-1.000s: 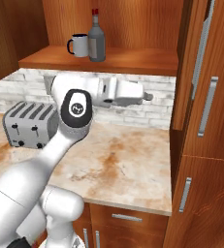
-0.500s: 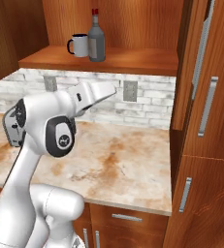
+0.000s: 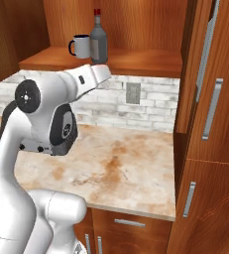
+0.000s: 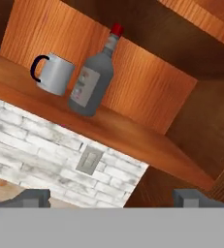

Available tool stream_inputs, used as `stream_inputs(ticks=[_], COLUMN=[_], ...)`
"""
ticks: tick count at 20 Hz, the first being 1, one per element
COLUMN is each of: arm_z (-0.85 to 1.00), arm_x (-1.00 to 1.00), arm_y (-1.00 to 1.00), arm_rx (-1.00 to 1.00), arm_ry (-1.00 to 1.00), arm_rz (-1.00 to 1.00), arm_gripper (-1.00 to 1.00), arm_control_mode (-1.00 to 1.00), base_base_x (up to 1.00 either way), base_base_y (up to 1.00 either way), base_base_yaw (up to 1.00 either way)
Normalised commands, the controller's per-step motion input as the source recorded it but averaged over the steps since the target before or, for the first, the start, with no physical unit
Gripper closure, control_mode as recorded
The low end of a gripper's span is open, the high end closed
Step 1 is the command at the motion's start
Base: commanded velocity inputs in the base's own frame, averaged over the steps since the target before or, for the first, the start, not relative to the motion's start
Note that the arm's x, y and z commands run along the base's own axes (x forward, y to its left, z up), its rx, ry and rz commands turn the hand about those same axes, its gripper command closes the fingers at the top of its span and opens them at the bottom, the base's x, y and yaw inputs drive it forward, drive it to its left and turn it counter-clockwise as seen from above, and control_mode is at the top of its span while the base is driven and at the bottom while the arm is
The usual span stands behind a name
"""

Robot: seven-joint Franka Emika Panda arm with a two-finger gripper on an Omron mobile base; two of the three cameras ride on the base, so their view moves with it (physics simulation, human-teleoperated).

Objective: Open the cabinet directly in front. Then move the liquor and the mug to the dining counter with the candle on it.

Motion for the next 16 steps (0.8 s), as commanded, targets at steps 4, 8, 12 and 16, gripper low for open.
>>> stream_inputs(ticks=[4, 8, 12, 16], arm_z=[0.33, 0.07, -0.11, 0.00], arm_x=[0.36, 0.20, -0.03, -0.17], arm_y=[0.18, 0.17, 0.12, 0.00], arm_rx=[0.19, 0.12, 0.00, 0.08], arm_ry=[0.32, 0.20, -0.11, -0.26], arm_rz=[0.16, 0.06, 0.00, 0.00], arm_gripper=[-1.00, -1.00, -1.00, -1.00], arm_control_mode=[-1.00, -1.00, -1.00, -1.00], base_base_x=[0.00, 0.00, 0.00, 0.00], base_base_y=[0.00, 0.00, 0.00, 0.00], base_base_yaw=[0.00, 0.00, 0.00, 0.00])
